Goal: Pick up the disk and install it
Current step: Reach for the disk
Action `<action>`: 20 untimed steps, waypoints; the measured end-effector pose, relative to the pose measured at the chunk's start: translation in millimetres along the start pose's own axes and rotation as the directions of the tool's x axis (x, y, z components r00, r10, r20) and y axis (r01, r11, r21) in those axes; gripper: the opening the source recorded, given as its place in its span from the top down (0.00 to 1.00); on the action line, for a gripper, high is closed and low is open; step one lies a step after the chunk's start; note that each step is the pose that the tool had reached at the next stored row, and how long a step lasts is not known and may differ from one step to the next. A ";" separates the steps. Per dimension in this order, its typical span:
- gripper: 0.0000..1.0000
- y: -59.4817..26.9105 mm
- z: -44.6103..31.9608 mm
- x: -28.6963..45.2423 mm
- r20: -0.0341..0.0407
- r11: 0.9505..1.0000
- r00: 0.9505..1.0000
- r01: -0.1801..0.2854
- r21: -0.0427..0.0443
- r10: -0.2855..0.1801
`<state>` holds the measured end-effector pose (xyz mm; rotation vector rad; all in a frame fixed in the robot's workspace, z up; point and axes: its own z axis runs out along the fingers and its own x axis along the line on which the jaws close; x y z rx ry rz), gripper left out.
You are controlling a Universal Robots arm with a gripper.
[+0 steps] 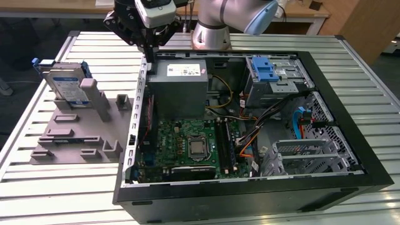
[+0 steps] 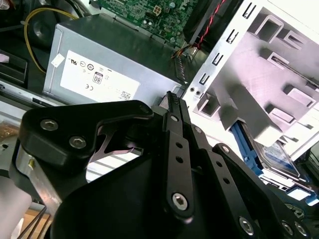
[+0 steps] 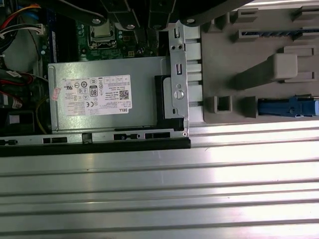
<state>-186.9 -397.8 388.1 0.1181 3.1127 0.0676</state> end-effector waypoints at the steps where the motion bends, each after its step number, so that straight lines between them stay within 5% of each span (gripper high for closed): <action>1: 0.85 0.0 0.1 0.8 0.000 1.000 1.000 0.000 0.000 0.000; 20: 0.85 -0.6 0.7 10.9 0.000 1.000 1.000 0.000 0.000 0.000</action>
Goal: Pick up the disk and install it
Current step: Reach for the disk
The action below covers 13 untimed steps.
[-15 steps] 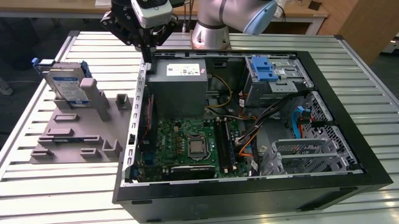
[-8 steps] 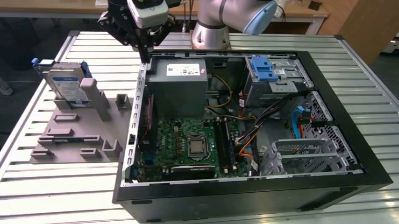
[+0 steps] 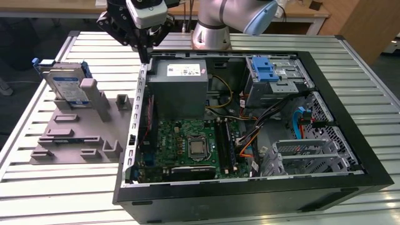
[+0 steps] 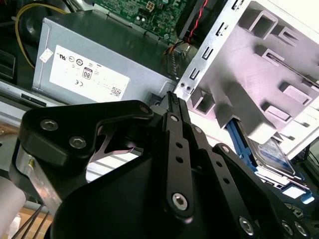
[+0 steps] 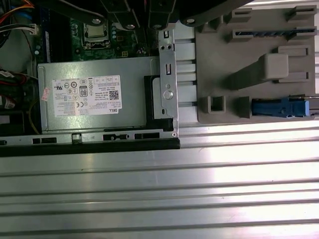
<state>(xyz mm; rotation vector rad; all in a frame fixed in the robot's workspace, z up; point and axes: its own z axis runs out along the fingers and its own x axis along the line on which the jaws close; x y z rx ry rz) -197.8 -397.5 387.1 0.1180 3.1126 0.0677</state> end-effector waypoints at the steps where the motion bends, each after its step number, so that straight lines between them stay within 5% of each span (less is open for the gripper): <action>1: 0.85 0.0 0.0 0.6 0.000 1.000 1.000 0.000 0.000 0.000; 13: 0.85 0.1 0.2 12.4 0.000 1.000 1.000 0.000 0.000 0.000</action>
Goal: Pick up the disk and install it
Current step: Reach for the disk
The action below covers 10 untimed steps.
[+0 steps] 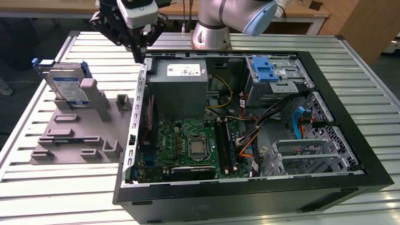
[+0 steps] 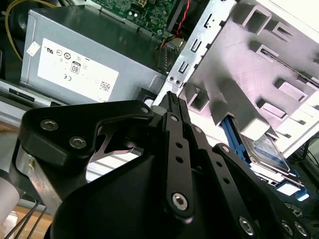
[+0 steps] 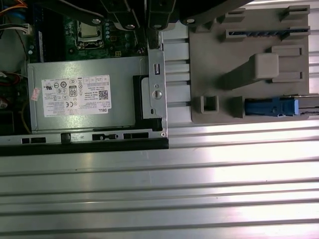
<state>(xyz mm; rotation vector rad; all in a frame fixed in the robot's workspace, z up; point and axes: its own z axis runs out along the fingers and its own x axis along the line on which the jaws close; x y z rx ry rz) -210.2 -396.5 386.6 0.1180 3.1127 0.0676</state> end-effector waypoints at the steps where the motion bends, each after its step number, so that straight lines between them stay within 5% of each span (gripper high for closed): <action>1: 0.85 0.1 0.0 1.6 0.000 1.000 1.000 0.000 0.000 0.000; 10: 0.85 8.8 0.6 15.3 0.000 1.000 1.000 0.000 0.000 0.000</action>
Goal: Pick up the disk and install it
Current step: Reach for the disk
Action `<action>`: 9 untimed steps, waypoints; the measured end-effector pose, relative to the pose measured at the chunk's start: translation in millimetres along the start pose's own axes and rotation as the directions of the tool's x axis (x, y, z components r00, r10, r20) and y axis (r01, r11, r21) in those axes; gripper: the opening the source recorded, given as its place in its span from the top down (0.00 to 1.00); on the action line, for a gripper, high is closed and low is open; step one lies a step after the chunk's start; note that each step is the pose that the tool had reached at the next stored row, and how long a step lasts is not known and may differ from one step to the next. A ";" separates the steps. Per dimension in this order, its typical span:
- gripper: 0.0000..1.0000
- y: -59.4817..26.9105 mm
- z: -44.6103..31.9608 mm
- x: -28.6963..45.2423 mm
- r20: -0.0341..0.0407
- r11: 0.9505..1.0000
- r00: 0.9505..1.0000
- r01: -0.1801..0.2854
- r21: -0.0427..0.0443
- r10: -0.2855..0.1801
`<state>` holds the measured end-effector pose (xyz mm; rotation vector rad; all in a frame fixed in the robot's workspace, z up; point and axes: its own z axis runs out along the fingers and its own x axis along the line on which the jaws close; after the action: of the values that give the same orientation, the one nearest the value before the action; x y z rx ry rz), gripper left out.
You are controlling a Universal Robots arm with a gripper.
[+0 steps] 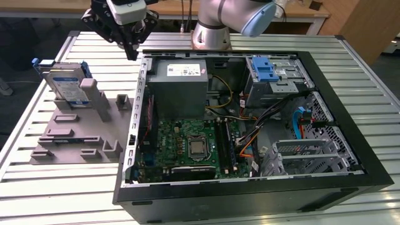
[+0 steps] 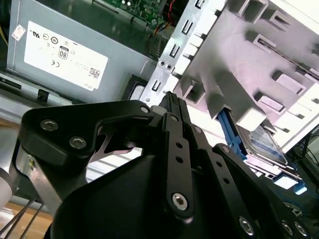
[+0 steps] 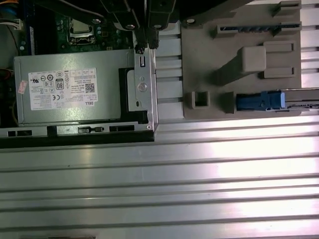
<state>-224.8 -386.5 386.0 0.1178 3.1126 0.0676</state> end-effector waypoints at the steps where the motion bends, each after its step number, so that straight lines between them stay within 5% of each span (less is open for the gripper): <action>1: 0.85 1.4 0.1 1.7 0.000 1.000 1.000 0.000 0.000 0.000; 9: 0.85 6.3 0.8 21.5 0.000 1.000 1.000 0.000 0.000 0.000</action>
<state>-245.7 -378.5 384.9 0.1182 3.1127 0.0676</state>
